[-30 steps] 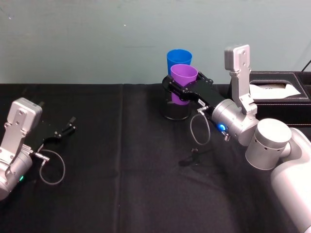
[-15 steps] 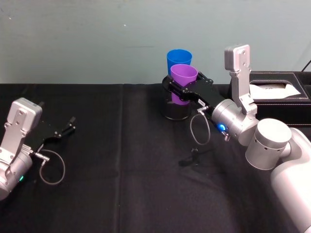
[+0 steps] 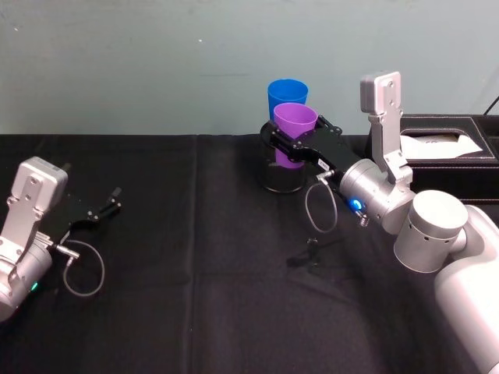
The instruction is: Pick up one cup with a gripper and tap it against the other cup.
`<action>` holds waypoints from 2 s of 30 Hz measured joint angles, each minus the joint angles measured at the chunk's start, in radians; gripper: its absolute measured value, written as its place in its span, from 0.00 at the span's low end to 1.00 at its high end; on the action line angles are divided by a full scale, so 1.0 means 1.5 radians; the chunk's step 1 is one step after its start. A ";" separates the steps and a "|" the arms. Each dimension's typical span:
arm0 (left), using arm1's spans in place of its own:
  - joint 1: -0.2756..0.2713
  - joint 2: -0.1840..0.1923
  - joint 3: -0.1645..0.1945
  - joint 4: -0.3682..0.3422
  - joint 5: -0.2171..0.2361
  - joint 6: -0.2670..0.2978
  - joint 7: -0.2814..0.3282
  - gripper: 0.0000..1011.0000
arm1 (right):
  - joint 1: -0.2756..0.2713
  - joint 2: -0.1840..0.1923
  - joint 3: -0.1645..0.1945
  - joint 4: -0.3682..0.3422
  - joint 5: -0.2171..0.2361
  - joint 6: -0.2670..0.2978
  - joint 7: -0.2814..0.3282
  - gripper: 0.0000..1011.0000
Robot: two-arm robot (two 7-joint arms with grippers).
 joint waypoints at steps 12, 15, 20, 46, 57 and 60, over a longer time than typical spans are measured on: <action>0.000 0.000 0.000 0.000 0.000 0.000 0.000 0.99 | 0.000 0.000 0.000 0.000 0.000 0.000 0.000 0.72; 0.000 0.000 0.000 0.000 0.000 0.000 0.000 0.99 | 0.000 0.000 0.000 0.000 0.000 0.000 0.000 0.72; 0.000 0.000 0.000 0.000 0.000 0.000 0.000 0.99 | 0.000 0.000 0.000 0.000 0.000 0.000 0.000 0.72; 0.000 0.000 0.000 0.000 0.000 0.000 0.000 0.99 | 0.000 0.000 0.000 0.000 0.000 0.000 0.000 0.72; 0.000 0.000 0.000 0.000 0.000 0.000 0.000 0.99 | 0.000 0.000 0.000 0.000 0.000 0.000 0.000 0.72; 0.000 0.000 0.000 0.000 0.000 0.000 0.000 0.99 | 0.000 0.000 0.000 0.000 0.000 0.000 0.000 0.72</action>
